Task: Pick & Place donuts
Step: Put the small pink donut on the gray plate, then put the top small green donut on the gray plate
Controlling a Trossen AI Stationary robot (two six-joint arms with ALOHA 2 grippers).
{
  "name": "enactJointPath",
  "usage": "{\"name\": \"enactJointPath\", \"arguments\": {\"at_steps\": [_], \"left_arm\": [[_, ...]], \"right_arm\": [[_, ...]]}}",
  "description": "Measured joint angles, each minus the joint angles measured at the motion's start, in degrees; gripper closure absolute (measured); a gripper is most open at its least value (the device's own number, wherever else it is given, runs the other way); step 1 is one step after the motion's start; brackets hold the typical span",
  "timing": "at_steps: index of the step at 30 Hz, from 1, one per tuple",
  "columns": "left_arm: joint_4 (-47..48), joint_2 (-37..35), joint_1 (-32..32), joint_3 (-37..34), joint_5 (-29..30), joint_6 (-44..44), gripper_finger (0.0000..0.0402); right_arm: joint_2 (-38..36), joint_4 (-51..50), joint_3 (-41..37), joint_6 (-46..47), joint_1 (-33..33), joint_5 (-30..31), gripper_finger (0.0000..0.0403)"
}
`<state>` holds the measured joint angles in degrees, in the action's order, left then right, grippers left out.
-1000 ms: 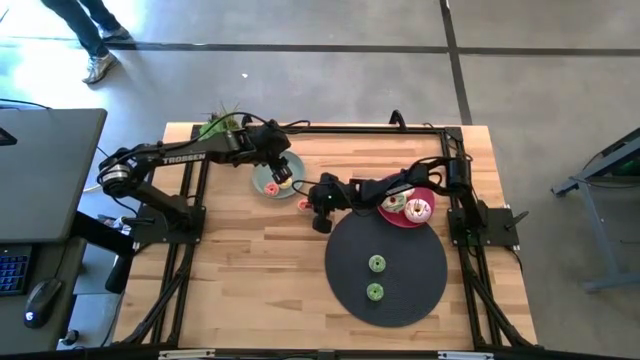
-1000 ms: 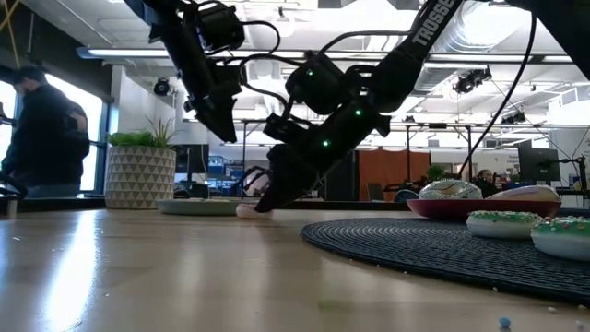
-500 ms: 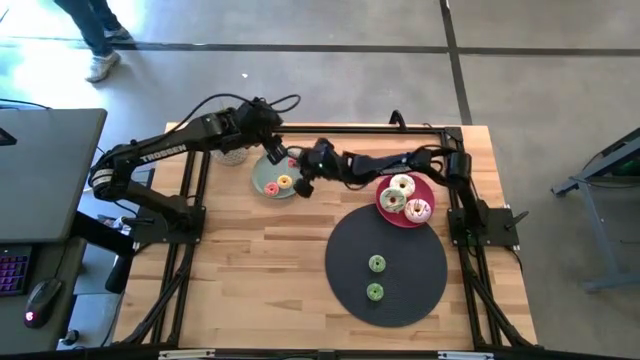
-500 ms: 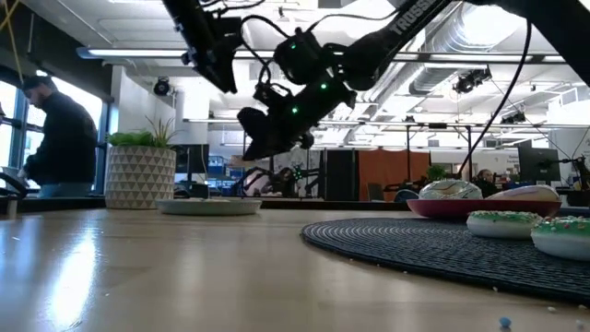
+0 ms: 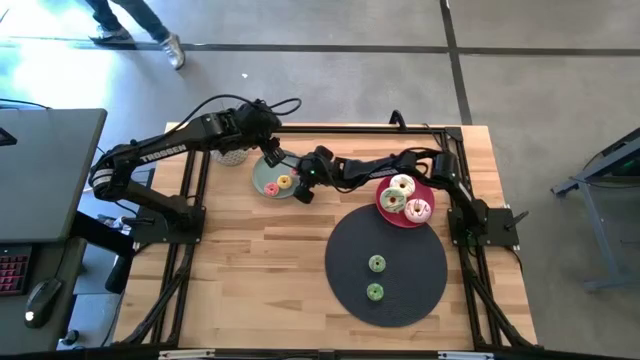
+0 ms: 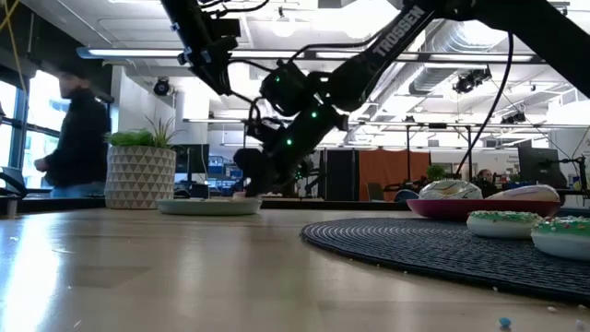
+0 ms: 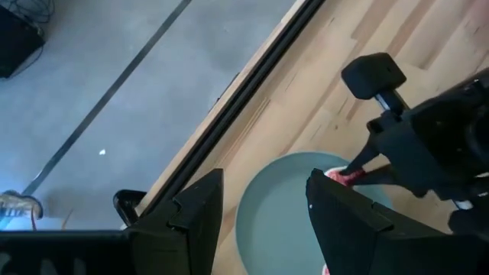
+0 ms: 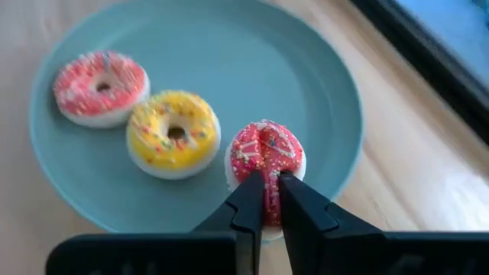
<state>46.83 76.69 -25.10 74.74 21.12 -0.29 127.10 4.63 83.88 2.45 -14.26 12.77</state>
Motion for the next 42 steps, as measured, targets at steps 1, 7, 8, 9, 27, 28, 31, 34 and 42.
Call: {"name": "enactJointPath", "arguments": {"at_steps": [1,7,8,9,27,28,31,34,42], "left_arm": [[0.0,0.0,0.0,0.0,0.0,0.0,0.0222],[-0.1,0.0,0.0,0.0,0.0,0.0,0.0222],[-0.1,0.0,0.0,0.0,-0.2,-0.1,0.0222],[-0.1,0.0,0.0,0.0,-0.5,-0.1,0.0222],[0.1,0.1,0.0,0.0,-6.8,-0.4,0.0222],[0.1,0.1,0.0,0.0,-7.5,-0.5,0.0222],[0.1,0.1,0.0,0.0,-8.8,-1.5,0.0222],[0.1,0.1,0.0,0.0,-9.3,-1.7,0.0222],[0.0,0.1,0.0,0.0,-10.3,-2.2,0.0222]], "right_arm": [[-0.1,0.3,0.0,-0.1,0.0,0.2,0.0368],[-0.2,1.2,0.1,-0.7,-0.1,-3.2,0.0325],[-0.2,1.6,0.1,-1.1,-0.1,-3.2,0.0315],[-0.2,1.8,0.1,-1.2,-0.1,-2.7,0.0305],[-24.2,-31.8,0.1,-8.7,7.2,-2.7,0.0256],[-26.2,-35.6,0.1,-8.1,8.3,-2.9,0.0256],[-31.0,-45.1,0.1,-4.2,11.4,-5.4,0.0256],[-33.8,-50.4,-0.7,-1.3,15.0,-9.7,0.0256],[-34.6,-52.6,-9.4,8.7,26.0,-15.8,0.0220]]}}
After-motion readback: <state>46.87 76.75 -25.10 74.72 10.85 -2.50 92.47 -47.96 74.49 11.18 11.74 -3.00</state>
